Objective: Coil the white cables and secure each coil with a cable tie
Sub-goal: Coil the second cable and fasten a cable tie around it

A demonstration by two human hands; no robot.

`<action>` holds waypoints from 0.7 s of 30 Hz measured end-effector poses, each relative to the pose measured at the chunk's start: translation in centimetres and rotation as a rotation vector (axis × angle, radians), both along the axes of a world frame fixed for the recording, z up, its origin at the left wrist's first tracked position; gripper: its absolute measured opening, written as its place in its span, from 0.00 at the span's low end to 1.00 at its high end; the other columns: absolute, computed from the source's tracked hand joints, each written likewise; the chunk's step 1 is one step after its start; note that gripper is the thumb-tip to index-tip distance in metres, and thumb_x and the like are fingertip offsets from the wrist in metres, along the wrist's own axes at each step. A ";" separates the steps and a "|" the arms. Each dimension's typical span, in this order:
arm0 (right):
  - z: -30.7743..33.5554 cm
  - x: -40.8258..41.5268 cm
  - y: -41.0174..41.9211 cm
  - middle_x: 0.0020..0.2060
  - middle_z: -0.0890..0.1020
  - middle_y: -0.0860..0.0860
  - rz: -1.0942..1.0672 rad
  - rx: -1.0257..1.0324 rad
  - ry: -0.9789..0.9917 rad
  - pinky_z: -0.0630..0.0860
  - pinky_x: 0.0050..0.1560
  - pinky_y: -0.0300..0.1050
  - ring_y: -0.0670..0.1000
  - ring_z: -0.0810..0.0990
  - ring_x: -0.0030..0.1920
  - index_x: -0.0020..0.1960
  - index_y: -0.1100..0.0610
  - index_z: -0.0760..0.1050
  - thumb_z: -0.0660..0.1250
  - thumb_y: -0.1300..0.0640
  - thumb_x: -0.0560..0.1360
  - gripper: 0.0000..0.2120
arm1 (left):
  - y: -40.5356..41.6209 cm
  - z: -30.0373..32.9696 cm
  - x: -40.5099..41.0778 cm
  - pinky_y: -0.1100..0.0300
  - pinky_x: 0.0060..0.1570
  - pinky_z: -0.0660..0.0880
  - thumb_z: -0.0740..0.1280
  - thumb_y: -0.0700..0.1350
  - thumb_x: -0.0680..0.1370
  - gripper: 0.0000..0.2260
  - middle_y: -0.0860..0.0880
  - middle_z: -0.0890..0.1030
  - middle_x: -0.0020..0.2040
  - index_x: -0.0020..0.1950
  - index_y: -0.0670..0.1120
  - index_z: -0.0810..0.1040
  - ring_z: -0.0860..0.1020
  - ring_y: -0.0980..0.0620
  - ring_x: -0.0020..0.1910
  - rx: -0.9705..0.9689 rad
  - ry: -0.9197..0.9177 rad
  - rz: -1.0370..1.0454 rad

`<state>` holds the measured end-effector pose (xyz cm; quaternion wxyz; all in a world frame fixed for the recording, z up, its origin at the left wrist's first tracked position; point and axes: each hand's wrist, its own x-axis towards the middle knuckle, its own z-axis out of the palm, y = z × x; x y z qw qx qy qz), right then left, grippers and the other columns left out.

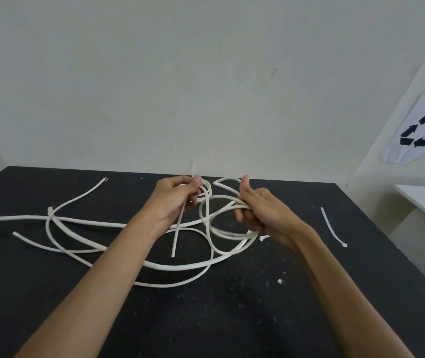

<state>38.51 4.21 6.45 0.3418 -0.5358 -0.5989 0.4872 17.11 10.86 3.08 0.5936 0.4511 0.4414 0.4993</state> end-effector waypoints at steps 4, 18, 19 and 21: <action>0.1 -0.9 0.1 0.24 0.66 0.54 -0.041 0.121 -0.104 0.65 0.29 0.37 0.48 0.64 0.26 0.30 0.61 0.78 0.50 0.27 0.81 0.43 | -0.9 -0.4 0.8 0.57 0.39 0.81 0.70 0.43 0.84 0.15 0.49 0.79 0.35 0.38 0.46 0.87 0.76 0.55 0.33 -0.064 -0.151 -0.118; -0.6 -0.8 0.2 0.25 0.66 0.51 0.150 0.130 0.136 0.60 0.30 0.40 0.47 0.59 0.26 0.29 0.53 0.76 0.67 0.35 0.81 0.29 | -2.2 -0.6 1.1 0.53 0.39 0.83 0.69 0.46 0.84 0.07 0.46 0.80 0.39 0.52 0.42 0.82 0.80 0.51 0.37 -0.229 -0.247 -0.261; -0.6 -1.0 0.2 0.26 0.71 0.48 0.129 0.191 0.124 0.62 0.31 0.39 0.45 0.63 0.26 0.31 0.50 0.79 0.67 0.41 0.83 0.23 | -2.5 -0.6 1.5 0.54 0.38 0.83 0.69 0.48 0.84 0.09 0.45 0.80 0.39 0.52 0.42 0.82 0.79 0.51 0.37 -0.269 -0.259 -0.310; -0.7 -1.4 0.2 0.28 0.81 0.44 0.061 0.320 0.087 0.71 0.35 0.34 0.42 0.75 0.28 0.40 0.52 0.82 0.68 0.51 0.84 0.14 | -2.8 -0.7 2.1 0.55 0.36 0.81 0.70 0.49 0.84 0.11 0.45 0.79 0.39 0.50 0.42 0.83 0.79 0.51 0.36 -0.323 -0.288 -0.358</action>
